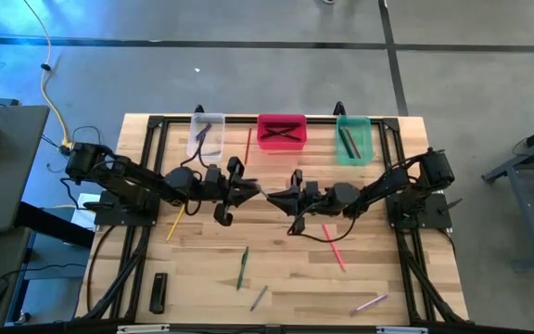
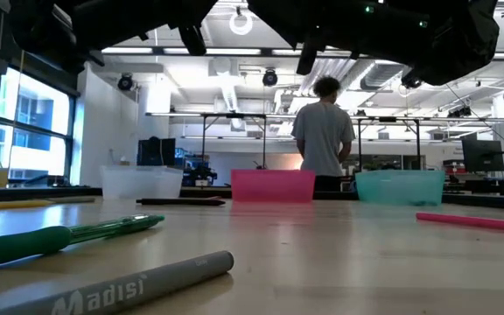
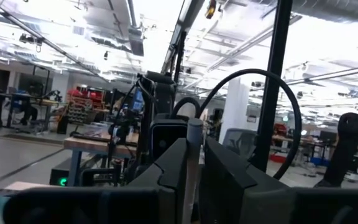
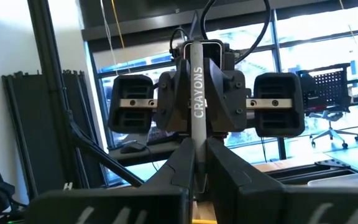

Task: Sort crayons/erasers/pens/pencils in bins
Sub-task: Put the gray crayon into the transparent bin

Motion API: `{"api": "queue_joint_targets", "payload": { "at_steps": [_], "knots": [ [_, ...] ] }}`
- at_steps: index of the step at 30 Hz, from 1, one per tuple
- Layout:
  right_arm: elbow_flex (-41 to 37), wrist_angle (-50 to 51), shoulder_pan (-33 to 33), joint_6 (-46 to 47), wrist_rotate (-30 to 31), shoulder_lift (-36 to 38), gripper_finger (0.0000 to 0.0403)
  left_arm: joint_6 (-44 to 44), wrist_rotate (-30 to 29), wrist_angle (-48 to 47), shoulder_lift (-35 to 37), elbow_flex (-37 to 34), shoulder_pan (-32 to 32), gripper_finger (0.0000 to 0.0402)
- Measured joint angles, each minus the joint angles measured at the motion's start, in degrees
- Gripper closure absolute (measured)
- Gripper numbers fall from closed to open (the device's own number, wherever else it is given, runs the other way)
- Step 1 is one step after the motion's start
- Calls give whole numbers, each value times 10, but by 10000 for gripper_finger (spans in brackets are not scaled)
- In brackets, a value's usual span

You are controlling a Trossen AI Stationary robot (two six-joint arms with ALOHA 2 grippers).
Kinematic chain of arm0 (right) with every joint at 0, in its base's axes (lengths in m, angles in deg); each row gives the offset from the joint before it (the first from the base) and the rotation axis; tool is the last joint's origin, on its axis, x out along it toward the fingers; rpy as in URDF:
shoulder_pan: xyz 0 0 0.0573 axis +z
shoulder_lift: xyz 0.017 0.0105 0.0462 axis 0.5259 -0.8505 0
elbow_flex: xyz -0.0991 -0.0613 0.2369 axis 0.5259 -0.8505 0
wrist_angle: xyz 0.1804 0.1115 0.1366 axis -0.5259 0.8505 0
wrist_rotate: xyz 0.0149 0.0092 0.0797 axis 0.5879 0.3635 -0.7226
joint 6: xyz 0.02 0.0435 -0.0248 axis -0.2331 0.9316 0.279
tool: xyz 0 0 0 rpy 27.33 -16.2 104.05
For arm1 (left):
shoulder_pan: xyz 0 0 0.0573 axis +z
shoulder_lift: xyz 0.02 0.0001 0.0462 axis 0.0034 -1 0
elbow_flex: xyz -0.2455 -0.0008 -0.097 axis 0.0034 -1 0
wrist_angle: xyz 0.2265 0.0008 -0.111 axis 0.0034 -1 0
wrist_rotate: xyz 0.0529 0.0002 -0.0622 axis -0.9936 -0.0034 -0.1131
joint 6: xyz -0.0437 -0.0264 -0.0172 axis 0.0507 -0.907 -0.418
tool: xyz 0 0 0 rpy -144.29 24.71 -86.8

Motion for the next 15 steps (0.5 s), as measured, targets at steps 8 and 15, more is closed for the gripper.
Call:
{"api": "queue_joint_targets", "payload": {
  "at_steps": [8, 15],
  "knots": [
    [0, -5, 0, -10, -5, 0, 387, 2, 11, -9, 0, 18, 0, 337],
    [0, -6, 0, -12, -10, 0, 387, 12, 28, -17, 0, 28, 0, 346]
  ]
}}
